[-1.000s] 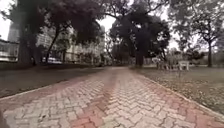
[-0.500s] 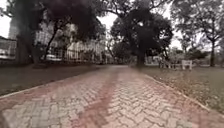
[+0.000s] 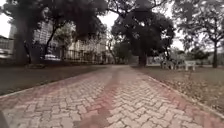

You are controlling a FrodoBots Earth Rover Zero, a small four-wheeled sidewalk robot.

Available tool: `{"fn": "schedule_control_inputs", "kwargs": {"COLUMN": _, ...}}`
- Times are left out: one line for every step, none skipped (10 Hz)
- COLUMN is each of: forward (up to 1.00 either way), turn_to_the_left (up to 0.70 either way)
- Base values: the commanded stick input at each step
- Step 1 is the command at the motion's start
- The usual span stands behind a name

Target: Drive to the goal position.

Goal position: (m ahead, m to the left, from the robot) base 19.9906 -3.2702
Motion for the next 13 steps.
{"fn": "schedule_control_inputs", "kwargs": {"forward": 0.70, "turn_to_the_left": -0.05}}
{"fn": "schedule_control_inputs", "kwargs": {"forward": 0.70, "turn_to_the_left": -0.11}}
{"fn": "schedule_control_inputs", "kwargs": {"forward": 0.70, "turn_to_the_left": -0.19}}
{"fn": "schedule_control_inputs", "kwargs": {"forward": 0.70, "turn_to_the_left": -0.01}}
{"fn": "schedule_control_inputs", "kwargs": {"forward": 0.70, "turn_to_the_left": 0.00}}
{"fn": "schedule_control_inputs", "kwargs": {"forward": 0.70, "turn_to_the_left": 0.00}}
{"fn": "schedule_control_inputs", "kwargs": {"forward": 0.70, "turn_to_the_left": 0.00}}
{"fn": "schedule_control_inputs", "kwargs": {"forward": 0.70, "turn_to_the_left": 0.00}}
{"fn": "schedule_control_inputs", "kwargs": {"forward": 0.70, "turn_to_the_left": 0.00}}
{"fn": "schedule_control_inputs", "kwargs": {"forward": 0.70, "turn_to_the_left": 0.00}}
{"fn": "schedule_control_inputs", "kwargs": {"forward": 0.70, "turn_to_the_left": 0.00}}
{"fn": "schedule_control_inputs", "kwargs": {"forward": 0.70, "turn_to_the_left": 0.00}}
{"fn": "schedule_control_inputs", "kwargs": {"forward": 0.70, "turn_to_the_left": 0.00}}
